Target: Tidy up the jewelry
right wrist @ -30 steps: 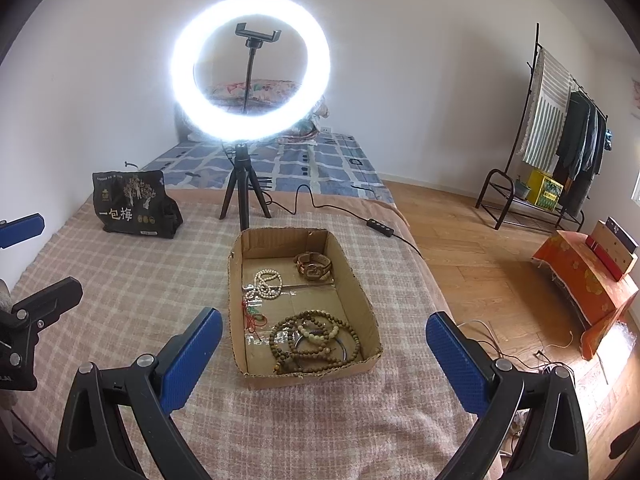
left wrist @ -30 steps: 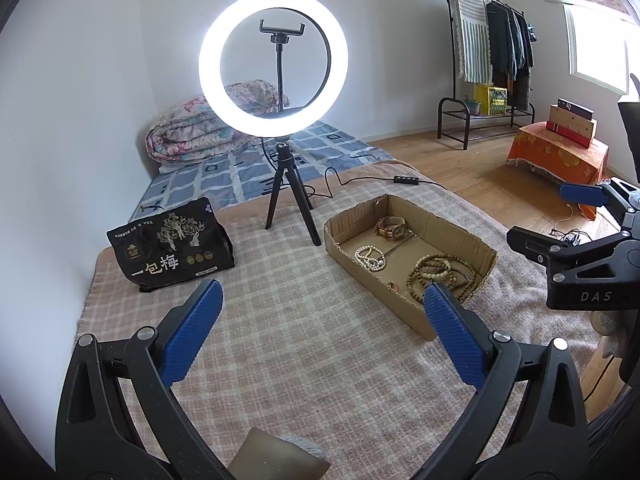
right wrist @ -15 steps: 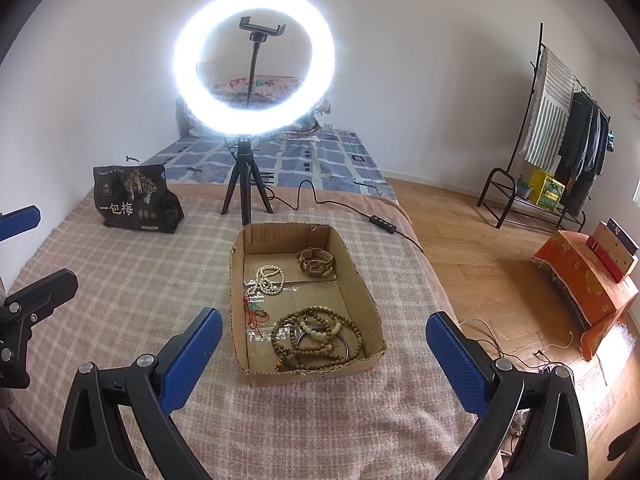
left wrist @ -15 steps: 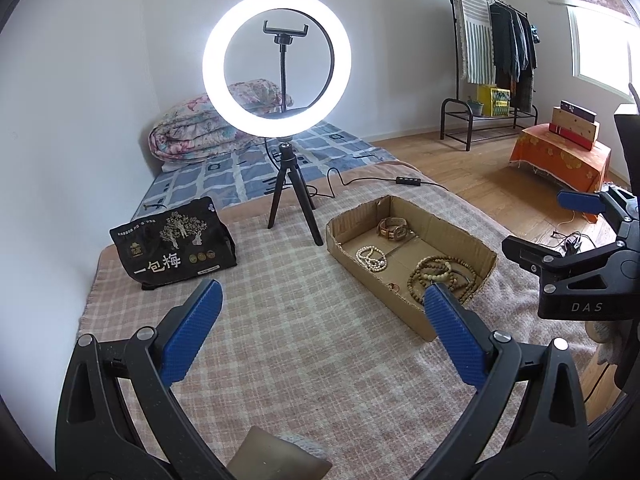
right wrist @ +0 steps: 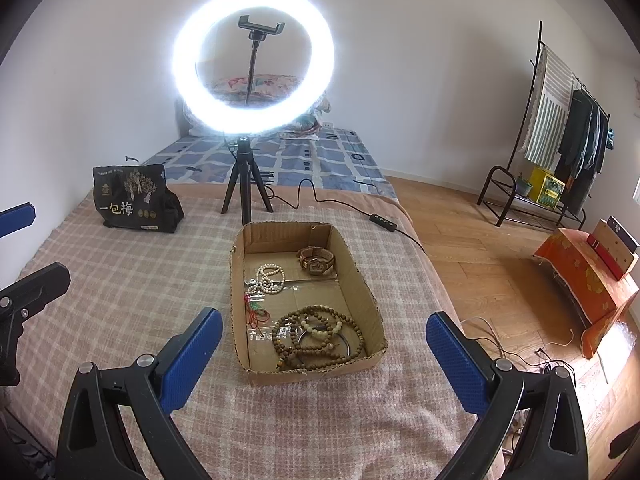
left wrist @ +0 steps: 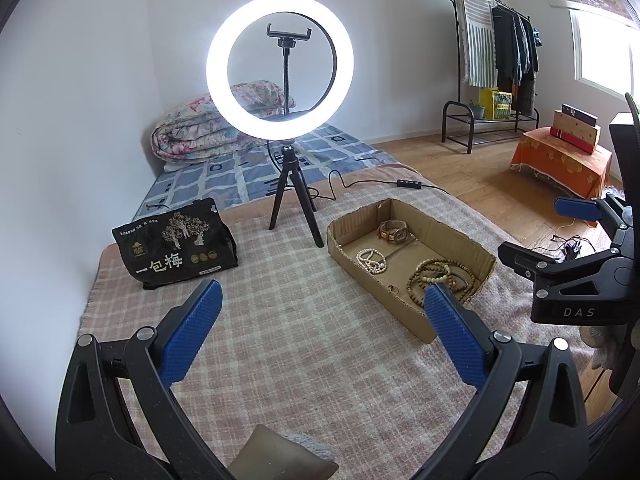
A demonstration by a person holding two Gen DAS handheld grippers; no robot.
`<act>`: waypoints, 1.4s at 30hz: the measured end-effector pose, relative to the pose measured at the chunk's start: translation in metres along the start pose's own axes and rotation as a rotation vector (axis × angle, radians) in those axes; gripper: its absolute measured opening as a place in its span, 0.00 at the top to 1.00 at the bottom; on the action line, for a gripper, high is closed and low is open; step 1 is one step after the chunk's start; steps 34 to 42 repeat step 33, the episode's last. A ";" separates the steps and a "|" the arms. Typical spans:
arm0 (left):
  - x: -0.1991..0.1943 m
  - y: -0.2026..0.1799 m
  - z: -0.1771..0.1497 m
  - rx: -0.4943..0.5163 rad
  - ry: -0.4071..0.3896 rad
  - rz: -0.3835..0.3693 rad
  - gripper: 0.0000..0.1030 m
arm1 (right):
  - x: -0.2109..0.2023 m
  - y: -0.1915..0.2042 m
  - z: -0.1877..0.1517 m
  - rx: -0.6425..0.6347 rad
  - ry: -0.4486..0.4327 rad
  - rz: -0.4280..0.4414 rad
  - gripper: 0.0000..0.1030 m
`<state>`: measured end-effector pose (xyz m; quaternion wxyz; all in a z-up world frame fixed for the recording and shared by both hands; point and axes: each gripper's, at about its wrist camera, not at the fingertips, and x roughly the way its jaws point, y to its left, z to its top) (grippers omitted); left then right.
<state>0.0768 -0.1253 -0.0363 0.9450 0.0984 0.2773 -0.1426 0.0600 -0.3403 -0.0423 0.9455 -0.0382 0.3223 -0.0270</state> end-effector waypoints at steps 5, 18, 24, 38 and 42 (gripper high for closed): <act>-0.001 -0.001 0.002 -0.012 0.018 -0.010 0.00 | 0.001 0.001 -0.001 0.000 0.002 0.001 0.00; -0.005 -0.001 0.002 -0.026 0.013 0.003 0.00 | 0.002 0.003 -0.003 -0.001 0.010 0.003 0.00; -0.005 0.001 0.001 -0.025 0.012 0.005 0.00 | 0.002 0.004 -0.004 0.000 0.012 0.006 0.00; -0.010 -0.002 0.000 -0.023 -0.005 0.015 0.00 | 0.004 0.003 -0.003 0.014 0.020 0.016 0.00; -0.010 -0.002 0.000 -0.023 -0.005 0.015 0.00 | 0.004 0.003 -0.003 0.014 0.020 0.016 0.00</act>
